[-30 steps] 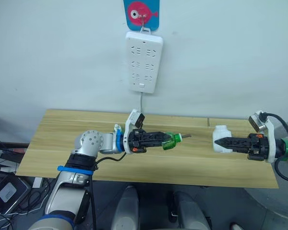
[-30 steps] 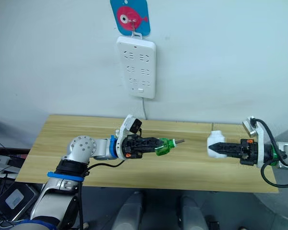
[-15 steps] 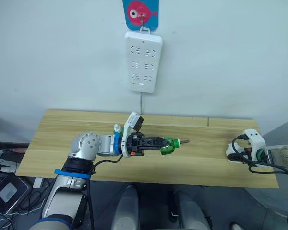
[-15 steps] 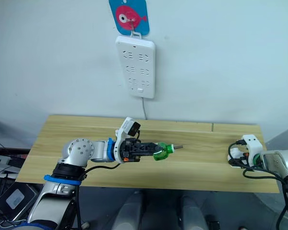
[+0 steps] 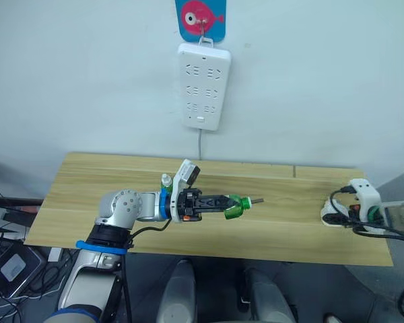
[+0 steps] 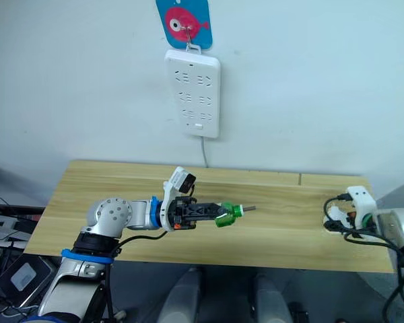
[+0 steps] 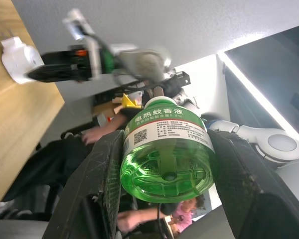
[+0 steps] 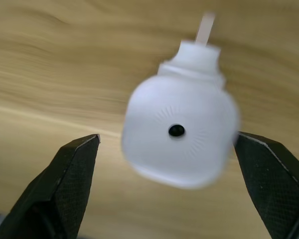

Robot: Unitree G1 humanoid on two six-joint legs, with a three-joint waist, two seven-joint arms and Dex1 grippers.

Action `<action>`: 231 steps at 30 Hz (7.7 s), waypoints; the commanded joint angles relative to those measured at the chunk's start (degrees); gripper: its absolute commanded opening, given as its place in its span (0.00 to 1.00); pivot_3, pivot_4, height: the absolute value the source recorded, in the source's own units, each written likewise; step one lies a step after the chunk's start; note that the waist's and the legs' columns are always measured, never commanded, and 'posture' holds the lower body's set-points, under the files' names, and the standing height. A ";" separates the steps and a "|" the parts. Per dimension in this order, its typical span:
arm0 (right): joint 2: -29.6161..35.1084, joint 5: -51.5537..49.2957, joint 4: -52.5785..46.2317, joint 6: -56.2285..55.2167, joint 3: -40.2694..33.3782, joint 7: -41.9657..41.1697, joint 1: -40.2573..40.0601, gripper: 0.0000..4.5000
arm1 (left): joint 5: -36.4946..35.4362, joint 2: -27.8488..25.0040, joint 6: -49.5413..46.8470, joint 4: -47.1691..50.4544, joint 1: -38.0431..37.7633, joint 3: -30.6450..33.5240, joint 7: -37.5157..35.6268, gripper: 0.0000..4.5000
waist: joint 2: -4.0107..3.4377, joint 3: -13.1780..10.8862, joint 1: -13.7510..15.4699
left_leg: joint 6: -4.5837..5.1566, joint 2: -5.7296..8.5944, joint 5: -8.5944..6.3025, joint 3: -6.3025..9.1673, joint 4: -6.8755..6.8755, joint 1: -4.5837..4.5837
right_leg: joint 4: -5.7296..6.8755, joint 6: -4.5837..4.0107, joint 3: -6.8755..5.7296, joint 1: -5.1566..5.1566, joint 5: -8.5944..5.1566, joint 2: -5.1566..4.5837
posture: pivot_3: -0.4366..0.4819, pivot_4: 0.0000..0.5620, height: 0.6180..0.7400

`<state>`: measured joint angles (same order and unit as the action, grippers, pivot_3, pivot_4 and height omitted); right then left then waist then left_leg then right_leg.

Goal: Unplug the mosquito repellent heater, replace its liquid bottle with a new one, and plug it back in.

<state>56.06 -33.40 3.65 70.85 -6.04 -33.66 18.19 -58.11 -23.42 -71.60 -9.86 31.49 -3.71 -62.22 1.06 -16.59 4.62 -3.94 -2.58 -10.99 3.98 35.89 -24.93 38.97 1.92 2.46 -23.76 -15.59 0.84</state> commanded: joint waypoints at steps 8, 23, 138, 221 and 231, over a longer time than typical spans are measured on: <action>-34.00 -53.82 -28.95 13.33 -34.23 30.21 -7.32 0.98 | 20.32 11.19 37.71 4.67 -4.04 -1.66 4.69 0.50 | -0.04 -0.01 0.36 | -0.01 0.00 0.01 0.04 -0.04 0.03 | -0.04 -0.01 -0.03 0.10 0.01 -0.04 | 0.74 0.48 1.00; -35.77 -74.14 -38.72 -26.94 -5.92 71.01 -11.07 0.98 | 26.32 15.87 46.83 8.05 -5.22 -5.75 5.05 0.50 | -0.02 0.00 -0.44 | 0.01 0.02 0.00 -0.06 -0.07 -0.05 | -0.07 0.01 0.06 -0.03 0.00 0.00 | 0.74 0.46 1.00; -25.93 13.16 -33.57 -35.88 14.03 2.41 -8.40 1.00 | 55.49 14.90 103.68 -45.06 -0.77 5.15 36.99 0.48 | 0.10 -0.17 4.30 | -0.06 0.02 0.01 -0.22 -0.18 -0.01 | -0.06 0.00 0.07 -0.15 0.01 0.00 | 0.82 0.41 1.00; -33.32 17.63 -31.06 -42.52 17.28 -2.84 -8.18 0.75 | 49.67 8.02 83.67 -14.29 -3.30 -11.16 -5.20 0.48 | 0.05 0.05 3.54 | -0.34 0.00 0.38 0.16 0.07 0.16 | 0.04 -0.12 -0.12 0.21 0.34 0.10 | 0.80 0.40 1.00; -32.34 13.56 -32.89 -41.14 16.35 -4.73 -9.27 0.23 | 49.64 7.55 84.12 -13.81 -3.95 -11.61 -6.92 0.48 | 0.05 0.05 3.18 | -0.33 0.00 0.38 0.16 0.08 0.16 | 0.04 -0.12 -0.11 0.22 0.34 0.09 | 0.80 0.42 1.00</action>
<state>23.44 -17.43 -26.23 30.08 11.39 -36.96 8.51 -7.91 -15.76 11.72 -25.23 27.87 -14.86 -68.42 1.11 -16.54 7.80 -4.27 -2.58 -10.61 4.14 35.97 -24.77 39.02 1.80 2.35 -23.55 -15.25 0.93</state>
